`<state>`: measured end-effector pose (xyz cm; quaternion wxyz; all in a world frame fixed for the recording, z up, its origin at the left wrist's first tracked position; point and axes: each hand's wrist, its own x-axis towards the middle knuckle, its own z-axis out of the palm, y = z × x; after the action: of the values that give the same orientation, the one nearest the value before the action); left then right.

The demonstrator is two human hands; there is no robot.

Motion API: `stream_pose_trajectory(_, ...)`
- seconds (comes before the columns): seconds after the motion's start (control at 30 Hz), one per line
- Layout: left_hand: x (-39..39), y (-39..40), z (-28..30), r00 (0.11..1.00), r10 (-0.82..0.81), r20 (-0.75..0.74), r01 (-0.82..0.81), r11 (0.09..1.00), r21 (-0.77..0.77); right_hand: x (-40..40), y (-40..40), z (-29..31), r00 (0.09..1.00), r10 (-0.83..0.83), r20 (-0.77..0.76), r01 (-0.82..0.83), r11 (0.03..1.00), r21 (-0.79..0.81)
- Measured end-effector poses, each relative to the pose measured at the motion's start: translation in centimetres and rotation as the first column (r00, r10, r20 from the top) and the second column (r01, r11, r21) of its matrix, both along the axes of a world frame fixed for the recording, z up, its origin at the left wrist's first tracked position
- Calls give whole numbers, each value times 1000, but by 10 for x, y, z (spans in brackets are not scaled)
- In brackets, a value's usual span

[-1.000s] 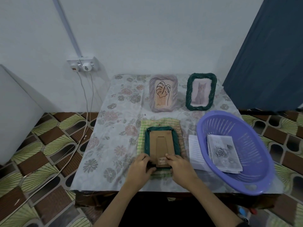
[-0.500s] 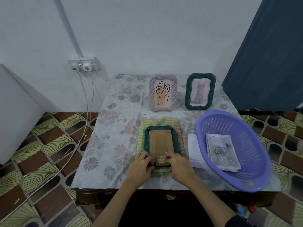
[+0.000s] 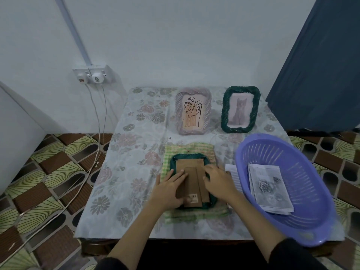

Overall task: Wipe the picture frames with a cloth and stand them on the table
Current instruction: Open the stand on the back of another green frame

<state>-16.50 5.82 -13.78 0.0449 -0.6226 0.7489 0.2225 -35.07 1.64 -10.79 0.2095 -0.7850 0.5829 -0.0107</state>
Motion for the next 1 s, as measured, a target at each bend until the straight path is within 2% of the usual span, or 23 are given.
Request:
stream_pose_trajectory(0.17,1,2,-2,1000,12,-7,-13,1000,-20,9,-25,-6,984,59,-166,-55,998,28)
stream_pose_trajectory(0.3,1,2,-2,999,20,-33,-20,1000,-13,17,-29,-18,971,29,-236,-53,994,-99)
stream_pose_trajectory(0.47,1,4,-1,999,32,-38,-33,999,-15,27,-32,-21,964,-12,-264,-36,984,-175)
stream_pose_trajectory(0.57,0,6,-5,997,70,43,-68,997,-43,32,-34,-17,976,-15,-218,-25,983,-180)
stream_pose_trajectory(0.7,2,7,-12,988,122,94,-113,989,-97,47,-31,-15,979,168,-116,-185,970,-157)
stream_pose_trajectory(0.8,0,8,-12,986,126,106,-115,987,-111,57,-28,-18,956,242,-168,-263,957,-120)
stream_pose_trajectory(1.0,1,8,-11,986,109,126,-98,991,-92,66,-26,-24,959,181,-217,-214,967,-140)
